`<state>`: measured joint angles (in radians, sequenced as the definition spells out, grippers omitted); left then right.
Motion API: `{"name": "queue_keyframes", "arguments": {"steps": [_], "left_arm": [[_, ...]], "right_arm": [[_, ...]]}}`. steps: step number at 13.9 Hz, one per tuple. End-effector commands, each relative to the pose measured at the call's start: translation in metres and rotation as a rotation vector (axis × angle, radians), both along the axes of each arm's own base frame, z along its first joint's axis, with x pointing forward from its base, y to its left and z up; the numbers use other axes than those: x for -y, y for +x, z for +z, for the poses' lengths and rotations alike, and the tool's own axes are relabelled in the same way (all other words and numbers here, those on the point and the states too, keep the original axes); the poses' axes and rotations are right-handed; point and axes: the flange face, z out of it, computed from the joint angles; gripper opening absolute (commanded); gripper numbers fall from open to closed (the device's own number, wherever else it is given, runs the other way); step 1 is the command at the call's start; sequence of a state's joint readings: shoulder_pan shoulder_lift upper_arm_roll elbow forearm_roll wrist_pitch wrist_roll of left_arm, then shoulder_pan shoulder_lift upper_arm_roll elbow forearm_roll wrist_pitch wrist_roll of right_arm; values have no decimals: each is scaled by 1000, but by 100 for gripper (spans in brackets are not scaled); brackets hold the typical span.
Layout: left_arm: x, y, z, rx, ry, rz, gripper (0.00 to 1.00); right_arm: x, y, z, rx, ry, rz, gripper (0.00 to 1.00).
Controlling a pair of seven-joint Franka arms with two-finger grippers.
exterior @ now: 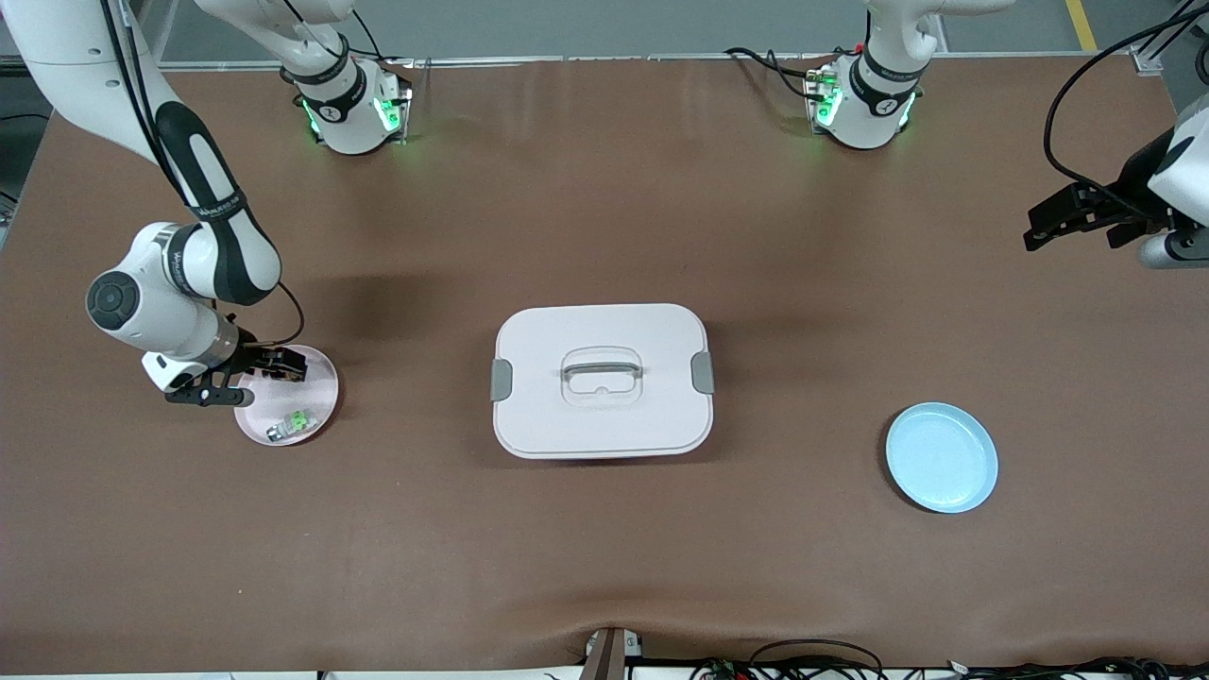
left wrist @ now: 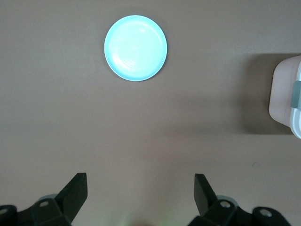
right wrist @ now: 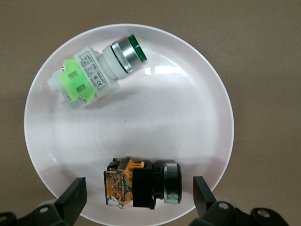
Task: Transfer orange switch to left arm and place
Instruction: 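Lower the right gripper onto the orange-and-black switch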
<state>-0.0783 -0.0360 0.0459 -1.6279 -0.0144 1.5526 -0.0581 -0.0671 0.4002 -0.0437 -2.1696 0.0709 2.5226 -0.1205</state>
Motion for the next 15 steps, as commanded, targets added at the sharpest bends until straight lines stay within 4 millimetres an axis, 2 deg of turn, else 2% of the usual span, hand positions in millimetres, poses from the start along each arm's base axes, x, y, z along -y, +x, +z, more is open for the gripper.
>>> {"name": "queue_keyframes", "arguments": {"steps": [1, 6, 15], "left_arm": [[-1, 1, 4, -2, 7, -14, 100], [-1, 1, 4, -2, 7, -12, 100], [0, 2, 9, 7, 6, -14, 100]], "right_arm": [[-2, -4, 1, 7, 5, -1, 100], [-1, -5, -3, 1, 6, 7, 100], [0, -6, -22, 3, 1, 15, 100]]}}
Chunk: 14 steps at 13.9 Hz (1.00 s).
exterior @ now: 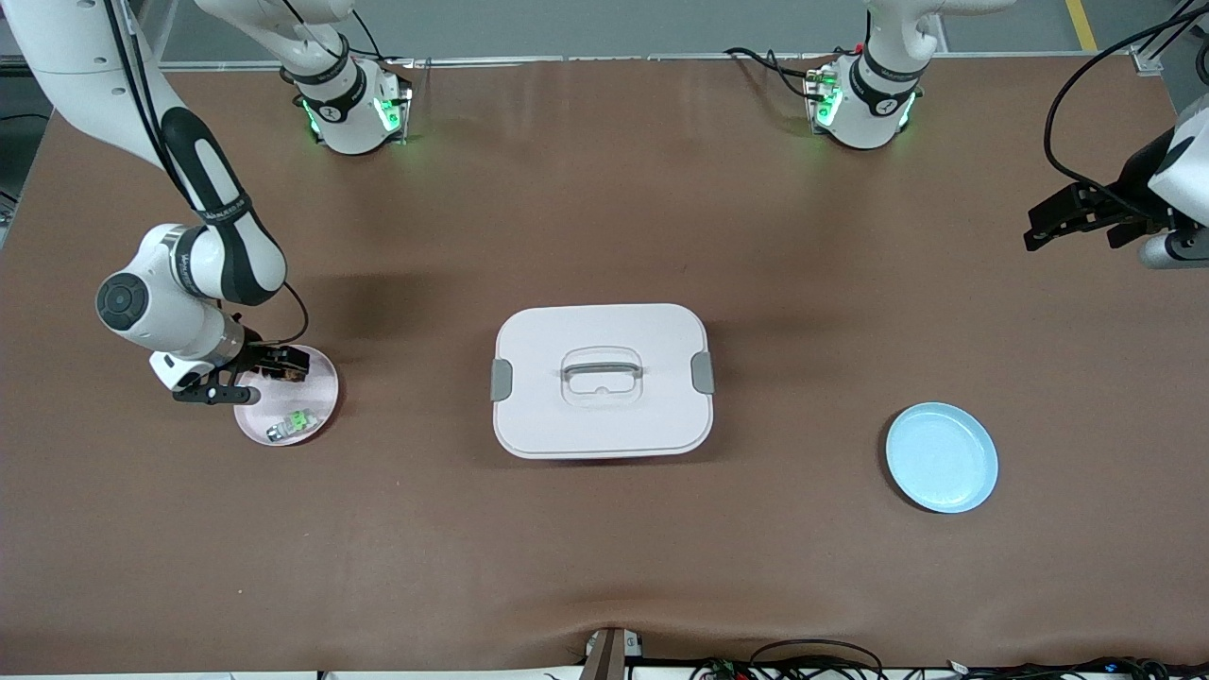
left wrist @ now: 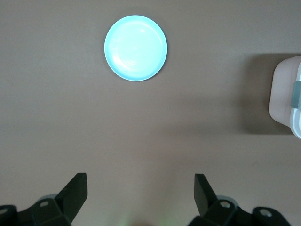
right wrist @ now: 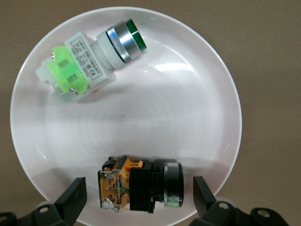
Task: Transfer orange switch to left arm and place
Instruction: 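Lower the right gripper onto the orange-and-black switch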
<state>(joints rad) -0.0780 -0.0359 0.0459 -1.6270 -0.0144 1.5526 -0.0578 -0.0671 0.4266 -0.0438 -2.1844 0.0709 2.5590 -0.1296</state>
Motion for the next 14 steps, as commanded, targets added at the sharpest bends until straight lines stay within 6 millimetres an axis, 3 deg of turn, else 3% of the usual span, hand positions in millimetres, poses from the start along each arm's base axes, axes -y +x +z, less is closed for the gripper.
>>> {"name": "queue_keyframes", "arguments": {"steps": [1, 8, 9, 12, 13, 14], "left_arm": [[2, 2, 9, 8, 7, -15, 100], [0, 2, 8, 7, 7, -14, 100], [-1, 2, 9, 8, 6, -12, 100], [-1, 2, 9, 8, 6, -12, 100], [0, 2, 8, 7, 7, -12, 100], [-1, 2, 9, 8, 6, -12, 100]], "right_arm": [[-1, 0, -5, 8, 4, 8, 100], [-3, -2, -11, -7, 5, 5, 100], [-6, -2, -11, -11, 6, 10, 95], [-6, -3, -11, -16, 7, 4, 10], [-5, -3, -11, -16, 7, 1, 0], [-5, -3, -12, -18, 8, -2, 0]]}}
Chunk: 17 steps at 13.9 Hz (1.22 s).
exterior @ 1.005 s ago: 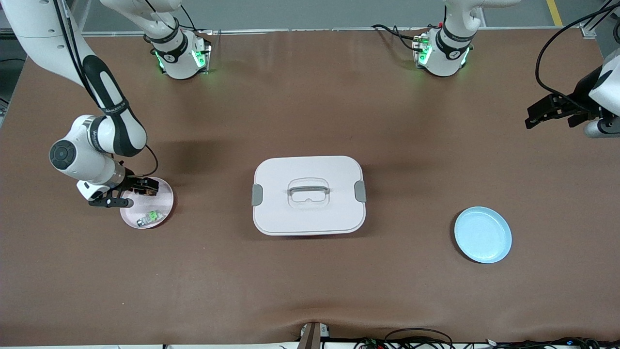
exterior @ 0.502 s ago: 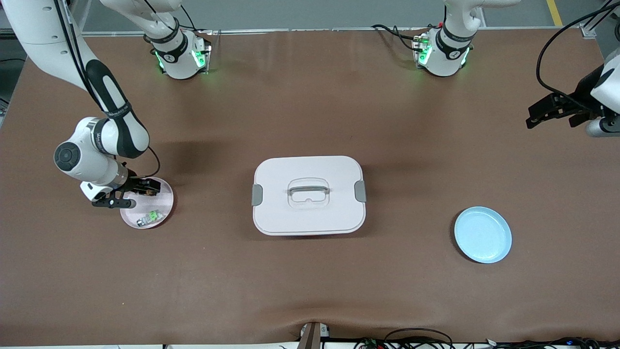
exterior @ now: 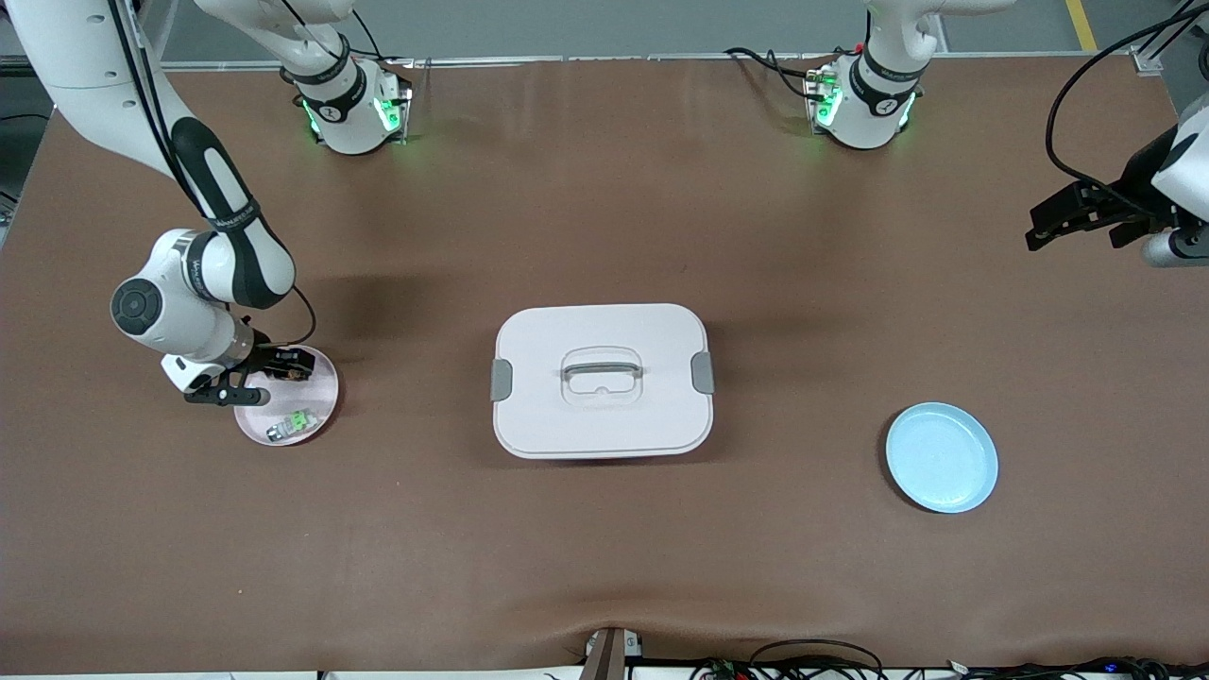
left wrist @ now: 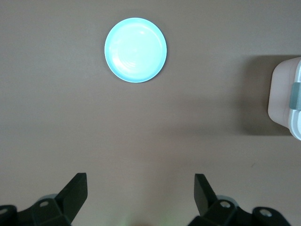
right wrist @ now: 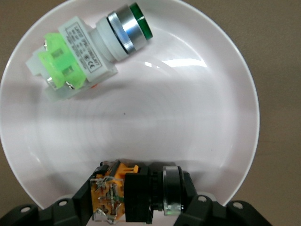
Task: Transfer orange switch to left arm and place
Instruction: 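Lower the right gripper onto the orange-and-black switch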
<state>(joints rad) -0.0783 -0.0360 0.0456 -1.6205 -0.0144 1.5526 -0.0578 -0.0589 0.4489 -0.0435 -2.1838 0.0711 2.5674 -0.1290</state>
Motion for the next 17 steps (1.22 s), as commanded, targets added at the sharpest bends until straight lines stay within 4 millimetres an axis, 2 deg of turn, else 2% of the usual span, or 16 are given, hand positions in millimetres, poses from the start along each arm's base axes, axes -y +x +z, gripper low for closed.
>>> {"name": "queue_keyframes", "arguments": {"steps": [1, 6, 9, 14, 17], "left_arm": [[-1, 1, 6, 2, 7, -11, 100], [-1, 1, 6, 2, 7, -11, 100], [-1, 2, 5, 0, 5, -11, 100], [-1, 2, 5, 0, 5, -13, 100], [0, 1, 6, 2, 7, -13, 100]], "right_arm": [[-1, -1, 1, -1, 7, -8, 0], [0, 1, 2, 2, 7, -10, 0], [0, 5, 10, -23, 17, -17, 0], [4, 34, 50, -105, 42, -12, 0], [5, 45, 72, -139, 43, -101, 0]]}}
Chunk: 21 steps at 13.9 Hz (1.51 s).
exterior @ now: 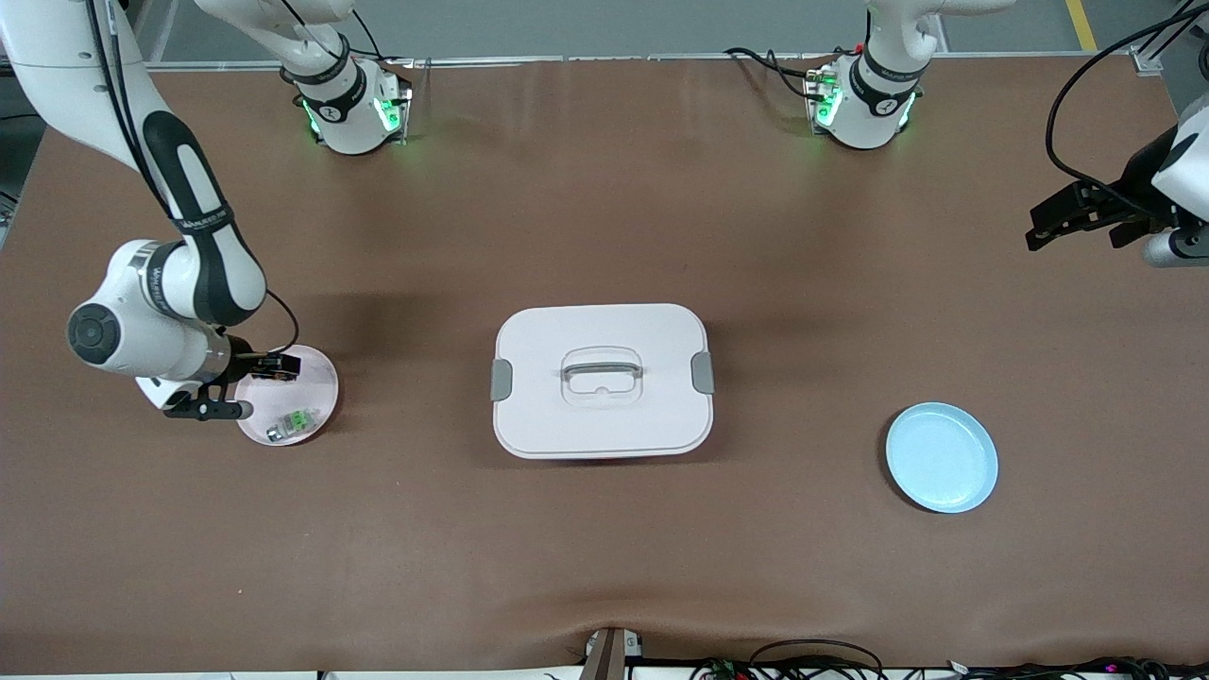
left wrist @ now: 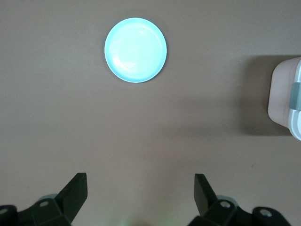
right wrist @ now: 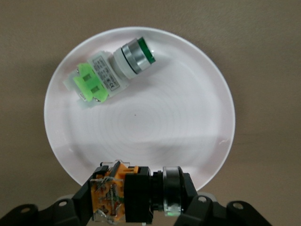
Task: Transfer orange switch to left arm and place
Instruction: 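Lower the right gripper onto the orange-and-black switch, then grasp and lift the orange switch with the right gripper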
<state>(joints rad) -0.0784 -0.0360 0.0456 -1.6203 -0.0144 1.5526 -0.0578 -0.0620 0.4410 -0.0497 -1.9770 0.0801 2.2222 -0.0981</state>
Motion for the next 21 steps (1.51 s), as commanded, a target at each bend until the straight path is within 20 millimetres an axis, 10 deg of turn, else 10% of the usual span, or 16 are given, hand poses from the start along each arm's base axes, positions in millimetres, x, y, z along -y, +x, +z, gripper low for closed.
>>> {"name": "queue_keyframes", "arguments": {"steps": [1, 21], "left_arm": [[0, 2, 6, 1, 7, -13, 100], [39, -13, 38, -44, -337, -29, 100]], "right_arm": [[-4, 8, 28, -22, -2, -112, 0], [-218, 49, 196, -365, 306, -994, 0]]}}
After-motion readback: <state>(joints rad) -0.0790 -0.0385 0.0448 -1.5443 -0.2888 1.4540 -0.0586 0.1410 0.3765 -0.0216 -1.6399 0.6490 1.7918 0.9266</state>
